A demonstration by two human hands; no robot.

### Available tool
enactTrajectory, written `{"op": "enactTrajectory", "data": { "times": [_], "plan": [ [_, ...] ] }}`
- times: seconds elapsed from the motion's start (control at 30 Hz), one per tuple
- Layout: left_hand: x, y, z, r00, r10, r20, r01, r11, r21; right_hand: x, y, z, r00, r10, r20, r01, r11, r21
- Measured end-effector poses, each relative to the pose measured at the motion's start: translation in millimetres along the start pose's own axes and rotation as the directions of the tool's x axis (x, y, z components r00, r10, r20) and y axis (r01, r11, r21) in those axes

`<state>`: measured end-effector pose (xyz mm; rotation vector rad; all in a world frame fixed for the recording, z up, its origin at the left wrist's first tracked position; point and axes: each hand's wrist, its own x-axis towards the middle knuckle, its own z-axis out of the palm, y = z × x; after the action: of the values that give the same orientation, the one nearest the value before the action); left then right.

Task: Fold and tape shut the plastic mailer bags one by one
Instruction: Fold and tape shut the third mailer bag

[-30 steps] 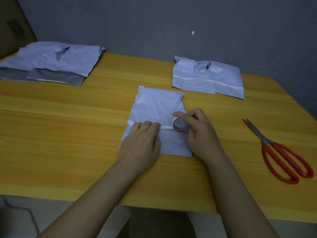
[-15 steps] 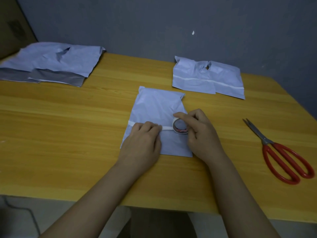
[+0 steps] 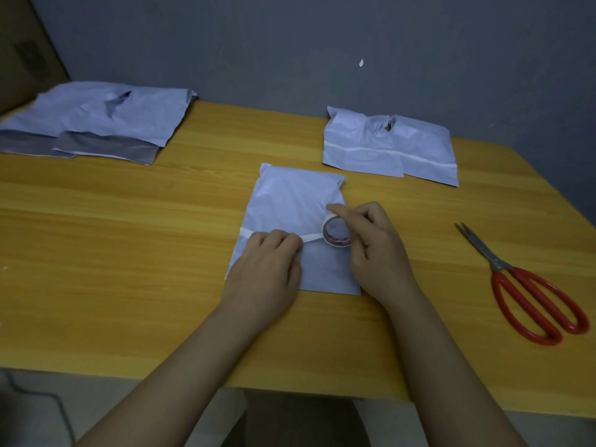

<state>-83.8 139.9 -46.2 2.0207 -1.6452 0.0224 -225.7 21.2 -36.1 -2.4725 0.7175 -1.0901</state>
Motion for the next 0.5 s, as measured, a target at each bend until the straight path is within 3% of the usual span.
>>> {"op": "enactTrajectory", "data": {
  "times": [0.5],
  "plan": [
    [-0.2, 1.8, -1.6, 1.000, -0.021, 0.010, 0.021, 0.999, -0.025, -1.6, 2.5, -1.1, 0.999, 0.004, 0.032, -0.002, 0.999, -0.046]
  ]
}}
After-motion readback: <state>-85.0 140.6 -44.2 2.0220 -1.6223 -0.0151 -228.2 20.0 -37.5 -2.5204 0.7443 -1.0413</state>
